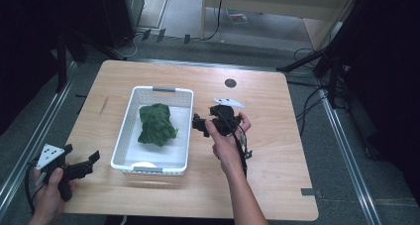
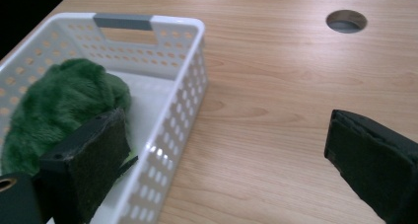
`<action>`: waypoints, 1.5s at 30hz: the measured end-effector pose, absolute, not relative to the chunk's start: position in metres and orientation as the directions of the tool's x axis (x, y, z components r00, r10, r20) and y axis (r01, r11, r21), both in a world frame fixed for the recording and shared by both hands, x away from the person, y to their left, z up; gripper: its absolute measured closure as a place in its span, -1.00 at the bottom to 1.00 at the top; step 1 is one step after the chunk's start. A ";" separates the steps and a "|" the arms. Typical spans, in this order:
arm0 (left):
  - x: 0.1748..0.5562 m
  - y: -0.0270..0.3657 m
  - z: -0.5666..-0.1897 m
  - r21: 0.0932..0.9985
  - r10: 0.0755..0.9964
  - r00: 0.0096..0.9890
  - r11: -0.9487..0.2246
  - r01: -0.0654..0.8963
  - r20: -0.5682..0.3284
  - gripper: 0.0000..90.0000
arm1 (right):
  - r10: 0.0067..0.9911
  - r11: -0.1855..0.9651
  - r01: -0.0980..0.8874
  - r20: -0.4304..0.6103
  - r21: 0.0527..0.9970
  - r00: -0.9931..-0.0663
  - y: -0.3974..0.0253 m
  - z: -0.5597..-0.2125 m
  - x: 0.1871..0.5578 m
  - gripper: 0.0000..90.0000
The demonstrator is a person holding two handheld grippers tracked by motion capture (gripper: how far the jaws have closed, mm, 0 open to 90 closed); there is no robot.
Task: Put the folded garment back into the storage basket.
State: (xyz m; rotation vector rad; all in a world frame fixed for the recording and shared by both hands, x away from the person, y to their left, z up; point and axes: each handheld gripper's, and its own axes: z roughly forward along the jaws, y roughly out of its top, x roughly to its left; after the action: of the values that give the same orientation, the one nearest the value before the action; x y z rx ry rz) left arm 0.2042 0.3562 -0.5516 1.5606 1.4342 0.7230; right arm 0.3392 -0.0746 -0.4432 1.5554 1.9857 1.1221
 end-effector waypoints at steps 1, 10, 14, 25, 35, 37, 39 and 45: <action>0.204 0.356 -0.552 0.882 0.976 0.167 0.044 0.470 -0.138 -0.99 | 0.933 0.069 0.630 0.174 0.773 -0.316 -0.075 -0.443 0.339 -0.92; 0.204 0.356 -0.552 0.882 0.976 0.165 0.047 0.469 -0.139 -0.99 | 0.952 0.033 0.640 0.171 0.768 -0.255 -0.116 -0.466 0.331 -0.91; 0.204 0.356 -0.552 0.881 0.977 0.164 0.047 0.470 -0.139 -0.99 | 0.959 0.014 0.644 0.171 0.765 -0.225 -0.131 -0.475 0.328 -0.89; 0.204 0.356 -0.552 0.881 0.977 0.162 0.048 0.471 -0.140 -0.99 | 0.969 -0.023 0.642 0.174 0.767 -0.173 -0.166 -0.498 0.318 -0.88; 0.204 0.356 -0.552 0.881 0.977 0.162 0.048 0.470 -0.139 -0.99 | 0.976 -0.010 0.630 0.144 0.776 -0.162 -0.195 -0.512 0.304 -0.88; 0.204 0.356 -0.552 0.881 0.977 0.162 0.048 0.471 -0.140 -0.99 | 0.978 -0.008 0.633 0.137 0.774 -0.155 -0.199 -0.513 0.302 -0.88; 0.204 0.356 -0.552 0.881 0.977 0.162 0.048 0.471 -0.139 -0.99 | 0.981 -0.012 0.635 0.133 0.773 -0.144 -0.206 -0.517 0.299 -0.88; 0.204 0.356 -0.552 0.881 0.977 0.161 0.048 0.470 -0.140 -0.99 | 0.985 -0.021 0.637 0.127 0.770 -0.120 -0.224 -0.522 0.294 -0.88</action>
State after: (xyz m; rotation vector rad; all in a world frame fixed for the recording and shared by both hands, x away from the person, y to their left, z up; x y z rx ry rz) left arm 0.2035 0.3560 -0.5517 1.5566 1.4397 0.7244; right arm 0.2940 -0.2239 -0.5224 1.6892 1.7952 0.9825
